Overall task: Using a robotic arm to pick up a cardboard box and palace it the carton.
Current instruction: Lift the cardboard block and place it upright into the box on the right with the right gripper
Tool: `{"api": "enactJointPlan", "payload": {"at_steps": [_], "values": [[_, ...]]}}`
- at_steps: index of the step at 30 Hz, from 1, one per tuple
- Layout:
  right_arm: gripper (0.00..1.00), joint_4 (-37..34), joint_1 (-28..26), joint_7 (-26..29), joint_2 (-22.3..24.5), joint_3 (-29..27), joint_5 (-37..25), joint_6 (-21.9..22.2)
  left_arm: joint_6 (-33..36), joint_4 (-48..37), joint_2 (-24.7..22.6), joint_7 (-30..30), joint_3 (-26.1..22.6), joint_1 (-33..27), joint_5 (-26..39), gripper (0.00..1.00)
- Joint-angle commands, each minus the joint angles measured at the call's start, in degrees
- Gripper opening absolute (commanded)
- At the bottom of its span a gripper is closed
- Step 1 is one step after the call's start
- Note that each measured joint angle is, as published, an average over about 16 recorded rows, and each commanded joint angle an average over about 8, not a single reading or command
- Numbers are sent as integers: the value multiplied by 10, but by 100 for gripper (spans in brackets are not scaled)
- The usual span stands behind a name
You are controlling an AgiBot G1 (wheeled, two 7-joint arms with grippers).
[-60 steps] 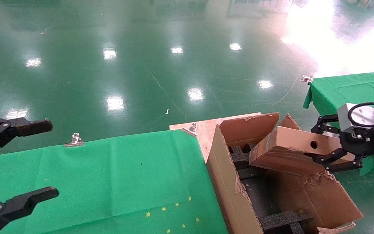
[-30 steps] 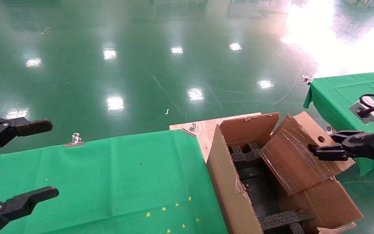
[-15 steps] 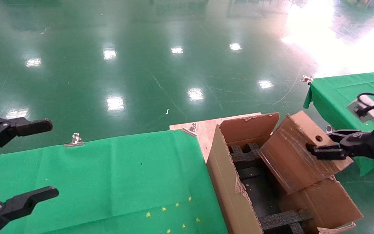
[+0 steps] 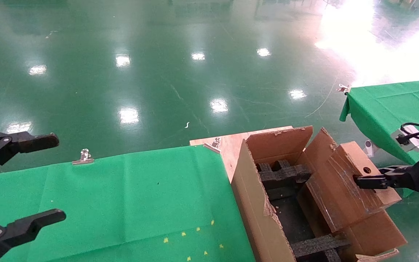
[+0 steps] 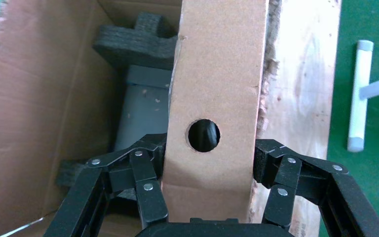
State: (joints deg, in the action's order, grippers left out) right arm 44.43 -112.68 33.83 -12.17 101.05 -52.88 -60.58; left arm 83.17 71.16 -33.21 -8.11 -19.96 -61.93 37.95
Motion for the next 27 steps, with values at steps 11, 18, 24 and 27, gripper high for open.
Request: {"api": "enactJointPlan", "payload": {"at_steps": [11, 18, 24, 27], "values": [[0, 83, 29, 93, 8, 26, -33, 108, 0, 0, 0, 0, 0, 0, 0, 100], [0, 108, 58, 145, -7, 45, -43, 171, 0, 0, 0, 0, 0, 0, 0, 100], [0, 112, 86, 169, -26, 58, -40, 212, 0, 0, 0, 0, 0, 0, 0, 100], [0, 107, 101, 176, -38, 63, -35, 229, 0, 0, 0, 0, 0, 0, 0, 100]]}}
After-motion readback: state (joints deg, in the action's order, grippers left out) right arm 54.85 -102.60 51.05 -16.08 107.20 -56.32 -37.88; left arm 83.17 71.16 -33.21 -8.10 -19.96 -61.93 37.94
